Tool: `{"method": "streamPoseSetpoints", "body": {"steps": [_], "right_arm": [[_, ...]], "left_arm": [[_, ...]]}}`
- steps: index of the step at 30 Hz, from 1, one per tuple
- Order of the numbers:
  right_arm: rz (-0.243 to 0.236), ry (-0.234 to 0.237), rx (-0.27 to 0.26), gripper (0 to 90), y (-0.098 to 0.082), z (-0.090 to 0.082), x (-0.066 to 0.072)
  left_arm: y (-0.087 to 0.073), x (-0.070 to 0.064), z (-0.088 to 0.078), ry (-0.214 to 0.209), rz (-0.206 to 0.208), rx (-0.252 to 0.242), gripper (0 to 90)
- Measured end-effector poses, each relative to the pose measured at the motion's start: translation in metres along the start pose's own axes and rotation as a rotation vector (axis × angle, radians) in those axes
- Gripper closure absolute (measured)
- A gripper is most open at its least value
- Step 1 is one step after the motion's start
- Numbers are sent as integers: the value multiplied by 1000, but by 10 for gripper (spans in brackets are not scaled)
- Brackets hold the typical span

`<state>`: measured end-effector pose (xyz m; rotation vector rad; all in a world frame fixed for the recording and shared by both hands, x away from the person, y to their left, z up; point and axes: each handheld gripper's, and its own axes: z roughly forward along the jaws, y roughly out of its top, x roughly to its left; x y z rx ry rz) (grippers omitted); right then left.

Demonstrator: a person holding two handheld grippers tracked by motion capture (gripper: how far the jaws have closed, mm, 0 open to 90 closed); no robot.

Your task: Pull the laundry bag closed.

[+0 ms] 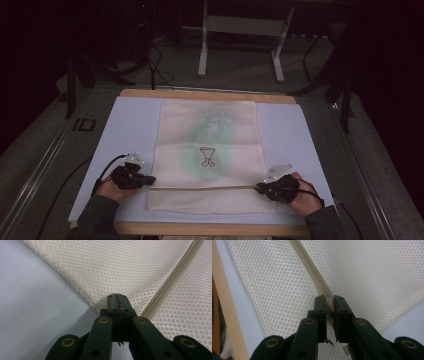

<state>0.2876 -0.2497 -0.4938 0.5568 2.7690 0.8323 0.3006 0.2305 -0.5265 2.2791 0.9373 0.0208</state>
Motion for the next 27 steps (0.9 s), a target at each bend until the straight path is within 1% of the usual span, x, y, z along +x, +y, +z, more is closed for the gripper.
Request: {"method": "streamPoseSetpoints", "body": {"steps": [2,6,8,9,11,13,14,16,18,22,25,27], "right_arm": [[0,-8,9,823,-1,-1,0],[6,-1,1,823,-2,-2,-1],[6,-16,17,823,-4,-3,-2],[11,-21,22,823,-6,-4,-3],[34,-28,11,823,-11,-8,-6],[45,-33,16,823,-18,-11,-8],[59,-31,11,823,-20,-13,-9],[62,-35,15,823,-25,-14,-10],[71,-22,0,823,-28,-15,-11],[79,-14,6,823,-30,-12,-12],[88,-13,7,822,-30,-11,-11],[87,-2,6,817,-30,-10,-10]], "left_arm": [[0,0,0,0,0,0,900],[0,0,0,0,1,0,900],[0,0,0,0,0,0,900],[0,0,0,0,0,0,900],[0,0,0,-1,0,-1,900],[0,0,0,-1,-1,0,900],[0,0,0,-2,0,0,900],[0,0,0,-1,0,-1,900],[0,0,0,0,-1,-2,900],[0,0,0,1,0,-2,900],[1,-2,0,14,11,8,900],[1,-1,0,9,8,6,898]]}}
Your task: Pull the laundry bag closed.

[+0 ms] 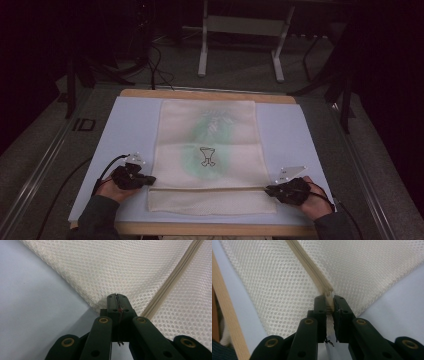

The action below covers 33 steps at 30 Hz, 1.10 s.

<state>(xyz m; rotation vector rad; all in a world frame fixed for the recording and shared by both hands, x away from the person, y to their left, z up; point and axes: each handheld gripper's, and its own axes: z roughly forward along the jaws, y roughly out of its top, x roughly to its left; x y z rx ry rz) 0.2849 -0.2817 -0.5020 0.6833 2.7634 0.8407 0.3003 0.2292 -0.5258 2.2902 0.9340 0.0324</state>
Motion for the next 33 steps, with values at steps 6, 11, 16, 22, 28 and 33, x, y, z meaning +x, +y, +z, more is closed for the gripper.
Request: {"method": "streamPoseSetpoints", "body": {"steps": [6,11,16,22,28,33], "right_arm": [[20,3,-44,765,-2,-2,-1],[36,2,-91,718,-2,-7,-3],[67,-11,-140,670,-4,-11,-6],[108,-39,-182,620,-7,-14,-11],[159,-61,-199,612,-12,-12,-17],[205,-71,-218,609,-18,-9,-22]], "left_arm": [[0,0,0,-2,0,-7,897],[0,-1,1,-13,11,-4,872],[0,-1,1,-14,16,-5,866],[1,-2,0,-8,41,-5,851],[2,-5,-2,21,63,-24,828],[1,-2,-6,35,46,-52,779]]}}
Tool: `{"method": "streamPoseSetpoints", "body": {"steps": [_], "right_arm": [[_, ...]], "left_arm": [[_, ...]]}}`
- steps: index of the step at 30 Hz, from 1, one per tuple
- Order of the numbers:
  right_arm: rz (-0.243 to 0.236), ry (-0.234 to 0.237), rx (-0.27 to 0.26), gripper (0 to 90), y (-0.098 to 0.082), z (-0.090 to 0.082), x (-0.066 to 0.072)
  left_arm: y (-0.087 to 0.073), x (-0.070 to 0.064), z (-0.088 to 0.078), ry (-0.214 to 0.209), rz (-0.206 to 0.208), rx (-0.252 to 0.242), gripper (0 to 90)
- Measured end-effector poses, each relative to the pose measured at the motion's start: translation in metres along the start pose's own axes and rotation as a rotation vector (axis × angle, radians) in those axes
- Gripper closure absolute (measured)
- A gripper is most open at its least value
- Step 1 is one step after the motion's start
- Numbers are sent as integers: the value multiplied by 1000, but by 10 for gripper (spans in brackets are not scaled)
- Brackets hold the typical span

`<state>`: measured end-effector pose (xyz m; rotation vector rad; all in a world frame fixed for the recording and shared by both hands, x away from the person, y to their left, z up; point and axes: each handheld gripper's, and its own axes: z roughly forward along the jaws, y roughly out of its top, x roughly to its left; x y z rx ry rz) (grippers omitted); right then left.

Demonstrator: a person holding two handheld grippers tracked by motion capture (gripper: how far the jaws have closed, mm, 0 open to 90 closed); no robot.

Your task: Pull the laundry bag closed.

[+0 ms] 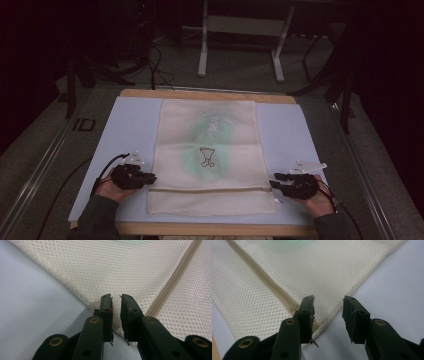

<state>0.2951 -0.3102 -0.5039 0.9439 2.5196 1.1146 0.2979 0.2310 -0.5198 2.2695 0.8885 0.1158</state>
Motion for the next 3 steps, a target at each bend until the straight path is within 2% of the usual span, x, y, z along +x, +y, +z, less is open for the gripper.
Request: {"method": "streamPoseSetpoints", "body": {"steps": [3], "right_arm": [[20,-11,-19,608,-2,1,-2]], "left_arm": [[-1,2,-2,17,-20,-16,724]]}}
